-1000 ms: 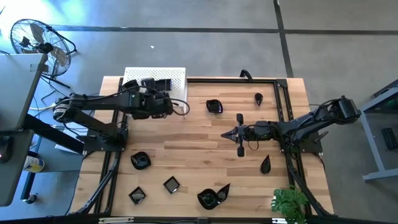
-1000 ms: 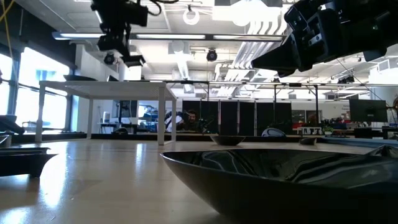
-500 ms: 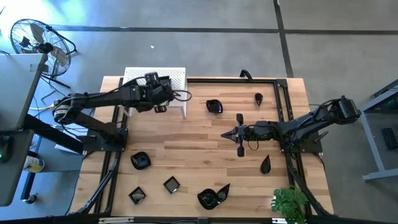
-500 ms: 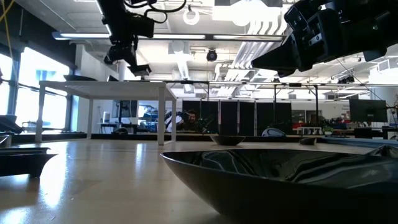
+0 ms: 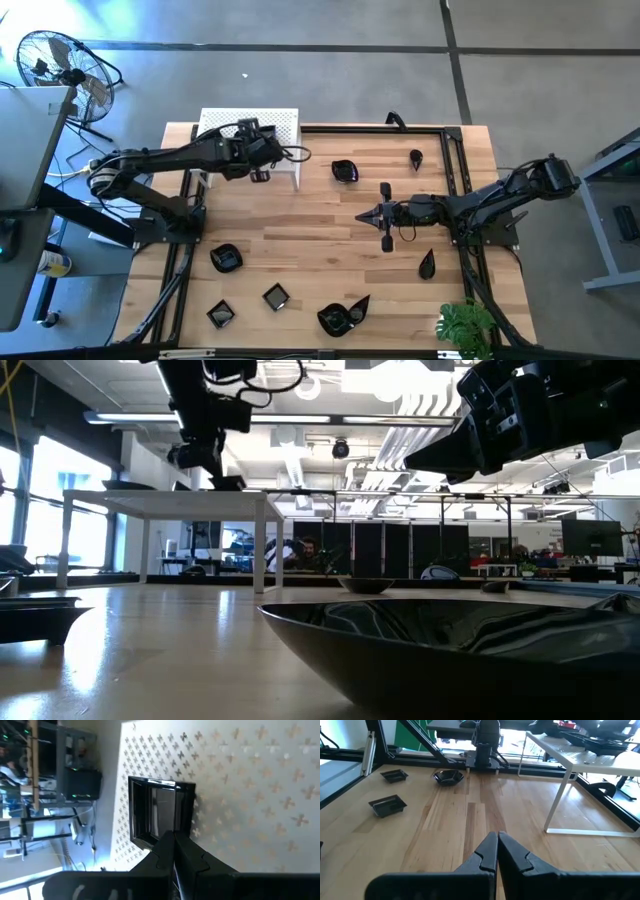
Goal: Pick & Place Mini shaped plates
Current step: Stack the top black square plate on top of the stacked black square plates on the shelf, then stack the top black leaf shaped plate on top of the stacked black leaf shaped plates on the shelf
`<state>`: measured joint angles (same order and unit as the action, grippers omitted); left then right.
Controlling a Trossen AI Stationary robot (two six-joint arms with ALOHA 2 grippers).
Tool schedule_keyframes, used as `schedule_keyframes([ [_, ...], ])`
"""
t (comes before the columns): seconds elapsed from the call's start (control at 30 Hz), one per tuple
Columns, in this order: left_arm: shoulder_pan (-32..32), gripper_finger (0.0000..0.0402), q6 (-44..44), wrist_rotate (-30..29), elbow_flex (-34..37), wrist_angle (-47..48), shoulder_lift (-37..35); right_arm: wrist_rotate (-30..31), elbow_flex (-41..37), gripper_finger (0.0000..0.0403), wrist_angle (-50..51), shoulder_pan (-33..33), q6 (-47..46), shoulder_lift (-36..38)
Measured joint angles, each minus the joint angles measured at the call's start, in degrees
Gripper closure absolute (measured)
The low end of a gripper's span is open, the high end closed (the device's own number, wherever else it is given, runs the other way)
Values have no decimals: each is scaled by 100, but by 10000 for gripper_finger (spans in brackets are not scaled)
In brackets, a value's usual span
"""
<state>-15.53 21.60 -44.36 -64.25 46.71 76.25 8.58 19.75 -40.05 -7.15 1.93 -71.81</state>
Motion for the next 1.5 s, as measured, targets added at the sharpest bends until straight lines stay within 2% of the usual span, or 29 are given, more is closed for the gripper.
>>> schedule_keyframes([
  [0.2,4,401,4,-252,53,-51,197,0,0,402,11,0,0,0],
  [0.47,16,392,-90,-138,53,-38,212,1,0,402,9,-1,0,0],
  [0.93,15,292,-12,-283,50,-15,181,0,0,402,4,0,0,0],
  [1.1,15,272,48,-247,-246,193,181,0,0,402,-7,1,0,0],
  [1.33,15,269,-142,193,-670,560,181,0,0,402,-5,1,2,0],
  [1.5,13,295,-520,630,-593,572,-12,1,1,402,-6,1,1,0],
])
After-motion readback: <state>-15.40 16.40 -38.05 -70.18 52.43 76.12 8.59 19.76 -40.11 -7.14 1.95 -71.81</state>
